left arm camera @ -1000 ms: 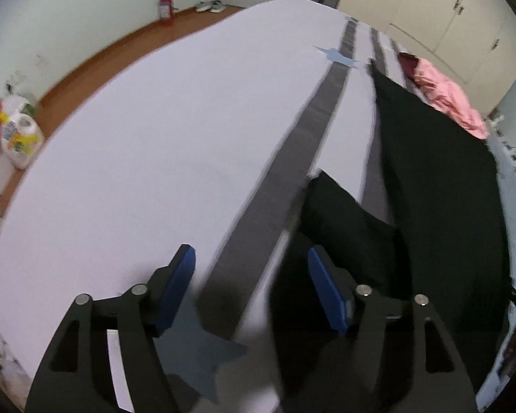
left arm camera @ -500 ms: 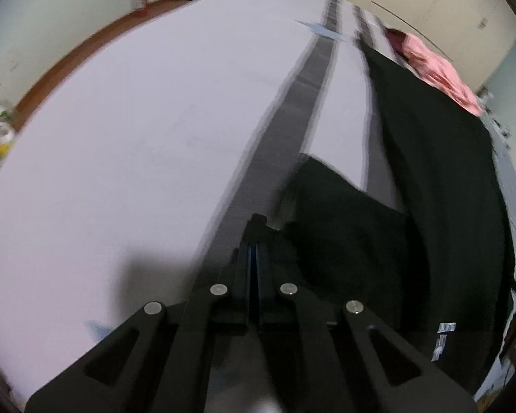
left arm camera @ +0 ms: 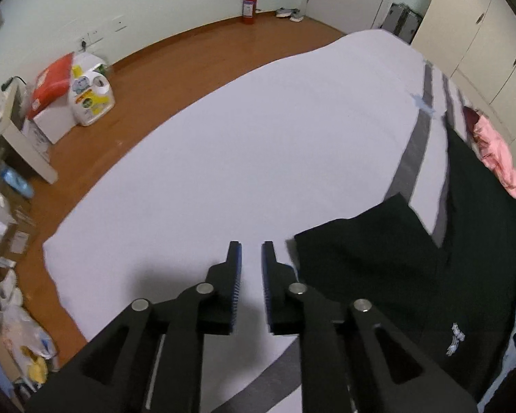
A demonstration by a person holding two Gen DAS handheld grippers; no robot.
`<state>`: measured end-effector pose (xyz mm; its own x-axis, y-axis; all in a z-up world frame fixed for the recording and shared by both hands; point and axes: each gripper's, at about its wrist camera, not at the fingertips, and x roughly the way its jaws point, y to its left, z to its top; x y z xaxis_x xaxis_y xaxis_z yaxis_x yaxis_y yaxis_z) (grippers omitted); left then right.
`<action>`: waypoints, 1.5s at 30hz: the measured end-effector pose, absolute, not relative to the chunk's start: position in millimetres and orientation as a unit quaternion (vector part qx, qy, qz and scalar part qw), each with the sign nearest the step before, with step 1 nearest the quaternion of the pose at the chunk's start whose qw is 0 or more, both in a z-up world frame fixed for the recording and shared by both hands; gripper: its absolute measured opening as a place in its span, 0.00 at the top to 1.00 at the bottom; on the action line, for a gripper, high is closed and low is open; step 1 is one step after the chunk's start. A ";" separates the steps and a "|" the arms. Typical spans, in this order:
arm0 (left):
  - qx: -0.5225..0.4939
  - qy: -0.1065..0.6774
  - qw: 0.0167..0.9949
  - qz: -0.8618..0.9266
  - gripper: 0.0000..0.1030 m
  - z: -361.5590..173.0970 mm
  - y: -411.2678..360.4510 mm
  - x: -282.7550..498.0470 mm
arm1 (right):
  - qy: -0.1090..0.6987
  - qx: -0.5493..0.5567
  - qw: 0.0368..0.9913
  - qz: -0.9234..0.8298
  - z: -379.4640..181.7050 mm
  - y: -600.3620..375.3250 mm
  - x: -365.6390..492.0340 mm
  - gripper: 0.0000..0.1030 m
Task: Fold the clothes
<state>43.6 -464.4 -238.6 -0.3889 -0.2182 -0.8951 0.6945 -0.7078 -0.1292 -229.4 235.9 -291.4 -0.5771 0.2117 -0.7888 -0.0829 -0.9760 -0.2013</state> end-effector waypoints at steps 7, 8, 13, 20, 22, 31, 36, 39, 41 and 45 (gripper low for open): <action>0.514 0.242 0.246 -0.785 0.47 -291.3 -444.4 -19.8 | -0.008 -0.434 0.007 0.901 -264.1 210.9 -217.4 0.37; 0.519 0.240 0.242 -0.784 0.47 -299.2 -440.6 -24.9 | 0.004 -0.439 -0.017 0.899 -265.1 201.3 -215.2 0.37; 0.545 0.172 0.250 -0.782 0.91 -318.6 -426.9 -35.8 | 0.025 -0.453 -0.114 0.884 -280.9 143.7 -206.4 0.37; 0.504 0.182 0.352 -0.767 0.91 -295.5 -454.4 -6.6 | 0.014 -0.482 -0.129 0.866 -324.3 118.3 -211.4 0.37; 0.462 0.210 0.318 -0.801 0.91 -276.1 -451.2 -7.3 | 0.013 -0.492 -0.121 0.862 -335.3 121.4 -212.8 0.37; 0.485 0.121 0.116 -0.858 0.91 -294.2 -353.1 -112.6 | -0.004 -0.495 -0.089 0.864 -349.3 153.9 -216.6 0.37; 0.497 0.132 0.228 -0.827 0.92 -324.6 -383.4 -134.9 | -0.008 -0.495 -0.074 0.866 -348.6 176.5 -219.1 0.37; 0.475 0.194 0.302 -0.804 0.92 -319.9 -415.1 -125.0 | 0.002 -0.496 -0.062 0.866 -347.7 198.8 -218.3 0.37; 0.471 0.185 0.295 -0.810 0.92 -308.5 -406.2 -125.2 | 0.013 -0.493 -0.060 0.868 -344.4 215.5 -215.1 0.37; 0.458 0.114 0.222 -0.853 0.91 -277.8 -339.4 -133.7 | 0.020 -0.480 -0.056 0.875 -328.6 242.9 -205.8 0.36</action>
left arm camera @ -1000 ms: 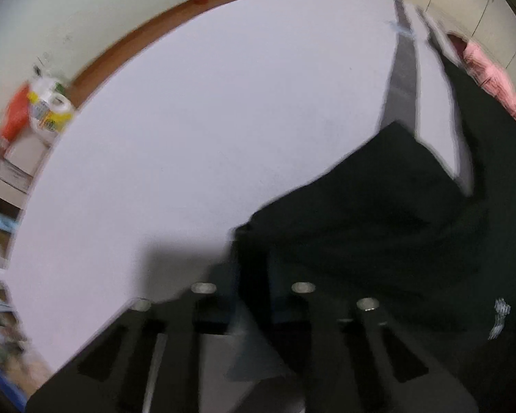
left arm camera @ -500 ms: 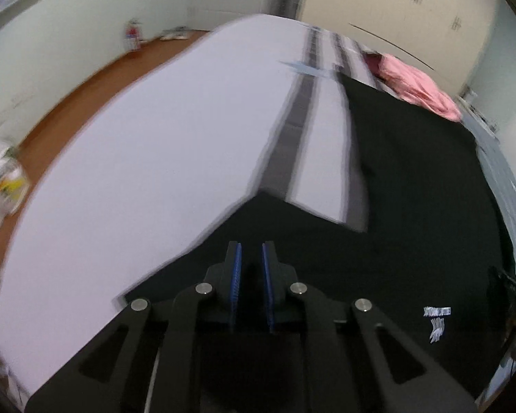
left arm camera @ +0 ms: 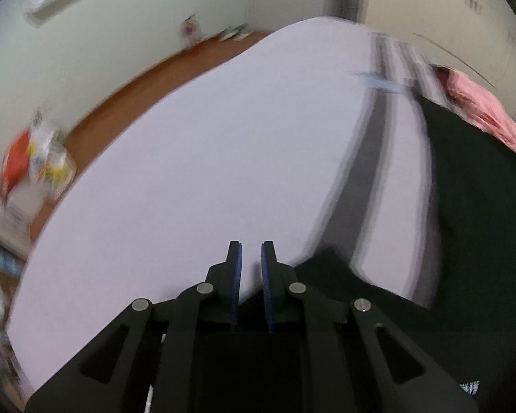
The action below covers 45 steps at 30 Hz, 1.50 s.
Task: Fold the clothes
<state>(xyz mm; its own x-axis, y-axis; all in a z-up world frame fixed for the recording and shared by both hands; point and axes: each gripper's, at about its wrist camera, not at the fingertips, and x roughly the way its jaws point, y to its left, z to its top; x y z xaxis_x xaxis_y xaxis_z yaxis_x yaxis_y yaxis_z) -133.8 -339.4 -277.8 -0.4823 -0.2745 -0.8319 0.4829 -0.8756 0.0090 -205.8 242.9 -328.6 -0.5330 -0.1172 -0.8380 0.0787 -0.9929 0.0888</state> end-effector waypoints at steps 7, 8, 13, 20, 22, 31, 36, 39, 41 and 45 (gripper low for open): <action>0.477 0.128 0.138 -0.858 0.90 -277.7 -234.3 -163.9 | -0.051 0.450 -0.014 -0.891 -298.5 325.2 -210.7 0.36; 0.480 0.130 0.132 -0.857 0.90 -278.4 -228.4 -168.1 | -0.054 0.454 -0.031 -0.889 -301.9 342.2 -213.0 0.36; 0.488 0.128 0.116 -0.856 0.90 -276.7 -198.2 -179.4 | -0.047 0.486 -0.098 -0.867 -330.2 420.1 -225.2 0.36; 0.489 0.129 0.132 -0.852 0.90 -275.2 -183.5 -186.1 | -0.070 0.510 -0.100 -0.851 -355.8 466.3 -219.0 0.33; 0.490 0.132 0.135 -0.851 0.90 -274.8 -180.0 -186.9 | -0.071 0.507 -0.097 -0.854 -357.2 467.2 -217.9 0.33; 0.489 0.124 0.126 -0.854 0.90 -266.5 -156.1 -195.4 | -0.059 0.498 -0.063 -0.863 -336.6 467.5 -218.0 0.97; 0.490 0.123 0.124 -0.854 0.90 -263.3 -149.5 -197.3 | -0.077 0.498 -0.098 -0.858 -328.8 502.4 -203.9 0.98; 0.493 0.120 0.124 -0.853 0.90 -265.8 -147.7 -198.6 | -0.084 0.510 -0.132 -0.846 -340.3 524.8 -188.0 1.00; 0.494 0.118 0.123 -0.853 0.90 -266.7 -146.0 -199.5 | -0.103 0.515 -0.144 -0.839 -345.0 541.3 -180.9 1.00; 0.495 0.116 0.123 -0.852 0.90 -271.1 -142.5 -199.3 | -0.113 0.494 -0.125 -0.853 -329.6 540.1 -181.1 0.95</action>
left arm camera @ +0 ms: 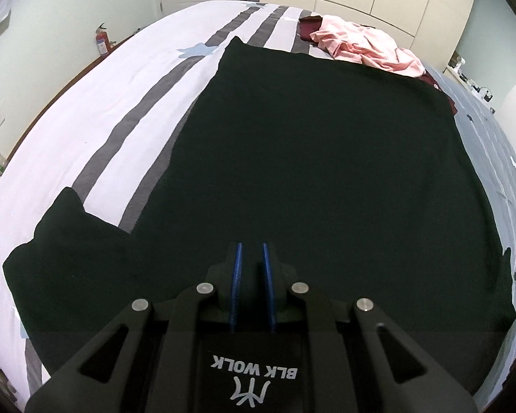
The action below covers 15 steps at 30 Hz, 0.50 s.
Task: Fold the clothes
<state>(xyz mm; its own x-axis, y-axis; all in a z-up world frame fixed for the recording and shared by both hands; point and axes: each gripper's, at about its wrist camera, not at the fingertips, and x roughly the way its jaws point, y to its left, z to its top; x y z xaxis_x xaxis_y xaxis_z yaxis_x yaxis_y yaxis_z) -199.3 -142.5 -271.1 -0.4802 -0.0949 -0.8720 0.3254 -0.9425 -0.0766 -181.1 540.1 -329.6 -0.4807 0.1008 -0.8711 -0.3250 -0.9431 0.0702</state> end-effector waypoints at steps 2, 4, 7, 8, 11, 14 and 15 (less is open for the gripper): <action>0.495 0.121 0.121 -0.852 0.90 -272.2 -139.0 -198.7 | 0.112 -0.479 0.091 0.866 -318.7 523.5 -192.9 0.81; 0.495 0.122 0.117 -0.853 0.90 -272.0 -134.2 -198.9 | 0.111 -0.463 0.053 0.878 -310.7 502.0 -205.7 0.69; 0.492 0.125 0.106 -0.855 0.90 -271.1 -128.0 -199.1 | 0.116 -0.447 -0.017 0.887 -305.6 465.4 -232.5 0.69; 0.492 0.127 0.105 -0.855 0.90 -271.1 -127.2 -199.0 | 0.113 -0.447 -0.041 0.887 -305.8 450.7 -241.1 0.69; 0.491 0.135 0.104 -0.854 0.90 -272.3 -127.4 -198.3 | 0.085 -0.453 -0.098 0.882 -311.8 403.4 -260.5 0.69; 0.492 0.139 0.105 -0.853 0.90 -274.5 -129.6 -197.1 | 0.061 -0.468 -0.111 0.874 -327.9 382.2 -277.6 0.69; 0.493 0.139 0.107 -0.852 0.90 -275.2 -130.7 -196.5 | 0.057 -0.470 -0.102 0.875 -333.0 383.1 -281.6 0.71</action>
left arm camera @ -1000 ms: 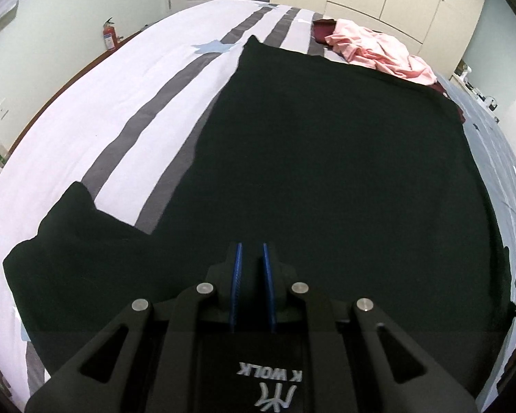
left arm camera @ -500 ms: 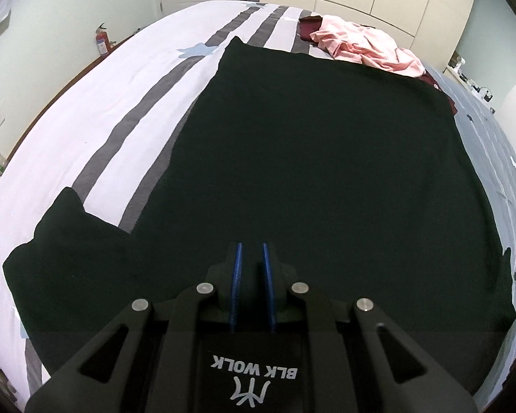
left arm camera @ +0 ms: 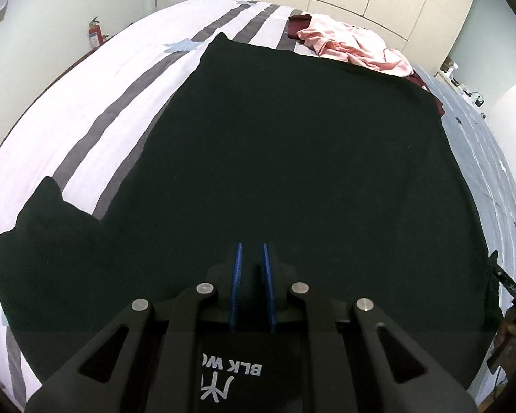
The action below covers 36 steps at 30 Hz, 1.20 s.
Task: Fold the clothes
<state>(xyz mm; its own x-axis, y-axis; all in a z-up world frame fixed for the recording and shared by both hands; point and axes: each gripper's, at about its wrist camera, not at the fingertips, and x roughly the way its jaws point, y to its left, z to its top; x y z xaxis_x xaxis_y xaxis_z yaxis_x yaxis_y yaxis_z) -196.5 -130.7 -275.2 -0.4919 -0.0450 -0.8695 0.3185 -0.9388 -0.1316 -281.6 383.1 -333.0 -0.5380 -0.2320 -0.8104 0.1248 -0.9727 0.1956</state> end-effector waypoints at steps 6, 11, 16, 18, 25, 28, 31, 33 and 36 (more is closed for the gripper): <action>0.493 0.146 0.123 -0.849 0.90 -279.3 -146.5 -193.6 | -0.098 0.463 0.046 -0.880 -347.6 425.4 -291.0 0.96; 0.494 0.141 0.121 -0.850 0.90 -279.4 -149.6 -193.8 | -0.148 0.445 -0.041 -0.882 -333.0 480.4 -275.0 0.89; 0.497 0.138 0.110 -0.850 0.81 -277.2 -143.5 -194.5 | -0.167 0.446 -0.069 -0.877 -319.0 516.6 -238.7 0.52; 0.495 0.141 0.107 -0.851 0.70 -274.3 -141.7 -192.1 | -0.153 0.454 -0.065 -0.875 -314.7 518.1 -214.7 0.43; 0.474 0.123 0.114 -0.864 0.49 -255.1 -128.1 -173.1 | -0.165 0.484 -0.052 -0.858 -336.1 515.3 -171.9 0.42; 0.465 0.123 0.122 -0.868 0.48 -250.6 -127.9 -165.1 | -0.164 0.489 -0.043 -0.856 -345.4 509.1 -175.6 0.42; 0.459 0.142 0.129 -0.868 0.48 -248.3 -133.2 -155.8 | -0.165 0.483 -0.043 -0.859 -354.9 508.2 -176.8 0.42; 0.457 0.145 0.129 -0.868 0.48 -247.1 -136.8 -150.5 | -0.173 0.477 -0.044 -0.861 -355.8 511.4 -175.7 0.45; 0.460 0.148 0.127 -0.866 0.48 -246.7 -145.9 -142.4 | -0.187 0.472 -0.049 -0.860 -357.1 517.5 -173.2 0.49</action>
